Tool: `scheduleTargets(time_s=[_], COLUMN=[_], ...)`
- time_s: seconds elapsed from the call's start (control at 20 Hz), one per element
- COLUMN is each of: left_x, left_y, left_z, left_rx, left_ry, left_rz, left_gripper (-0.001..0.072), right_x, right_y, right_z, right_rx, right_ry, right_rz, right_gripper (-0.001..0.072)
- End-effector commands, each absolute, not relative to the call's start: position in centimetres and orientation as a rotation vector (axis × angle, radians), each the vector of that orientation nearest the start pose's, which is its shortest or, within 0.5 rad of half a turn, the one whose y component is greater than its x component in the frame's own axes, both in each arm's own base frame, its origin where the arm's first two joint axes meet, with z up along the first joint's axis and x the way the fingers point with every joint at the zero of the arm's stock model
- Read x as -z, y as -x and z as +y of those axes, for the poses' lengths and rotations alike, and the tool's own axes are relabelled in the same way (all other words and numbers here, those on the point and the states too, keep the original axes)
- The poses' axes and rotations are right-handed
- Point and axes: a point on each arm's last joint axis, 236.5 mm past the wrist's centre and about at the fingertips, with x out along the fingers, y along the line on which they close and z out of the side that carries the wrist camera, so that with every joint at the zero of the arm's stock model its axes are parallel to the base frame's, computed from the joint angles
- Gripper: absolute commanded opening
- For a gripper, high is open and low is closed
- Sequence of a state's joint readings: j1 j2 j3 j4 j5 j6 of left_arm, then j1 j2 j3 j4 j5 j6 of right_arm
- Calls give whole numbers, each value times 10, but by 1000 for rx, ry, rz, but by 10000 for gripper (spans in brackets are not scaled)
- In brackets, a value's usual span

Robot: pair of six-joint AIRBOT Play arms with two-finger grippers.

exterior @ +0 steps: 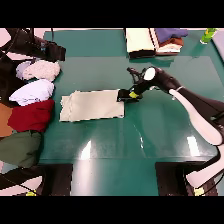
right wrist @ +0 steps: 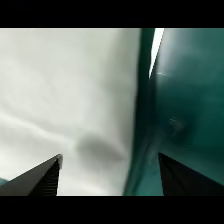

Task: Fold the shirts.

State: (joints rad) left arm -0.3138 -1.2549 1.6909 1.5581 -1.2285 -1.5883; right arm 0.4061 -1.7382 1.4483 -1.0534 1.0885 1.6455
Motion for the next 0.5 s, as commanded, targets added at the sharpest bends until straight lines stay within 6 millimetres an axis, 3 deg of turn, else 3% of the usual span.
scheduleTargets(time_s=[0.0, 0.15, 0.2, 0.25, 0.3, 0.45], left_x=[-216, -214, -214, -214, -214, -215], left_y=[-419, -417, -417, -417, -416, -410], left_z=[-142, -141, -141, -141, -145, -163], left_rx=[304, 304, 304, 304, 314, 363], left_ry=[-107, -108, -108, -107, -96, -96], left_rz=[828, 839, 840, 839, 840, 838], left_gripper=[27, 26, 26, 26, 25, 25], right_x=[80, 81, 76, 70, 62, 25], right_y=[-388, -392, -395, -400, -407, -438], right_z=[316, 331, 334, 335, 329, 269], right_rx=[-521, -550, -569, -588, -577, -478], right_ry=[-282, -254, -242, -229, -216, -108], right_rz=[1525, 1494, 1463, 1429, 1398, 1284], right_gripper=[648, 287, 65, 16, 15, 15])
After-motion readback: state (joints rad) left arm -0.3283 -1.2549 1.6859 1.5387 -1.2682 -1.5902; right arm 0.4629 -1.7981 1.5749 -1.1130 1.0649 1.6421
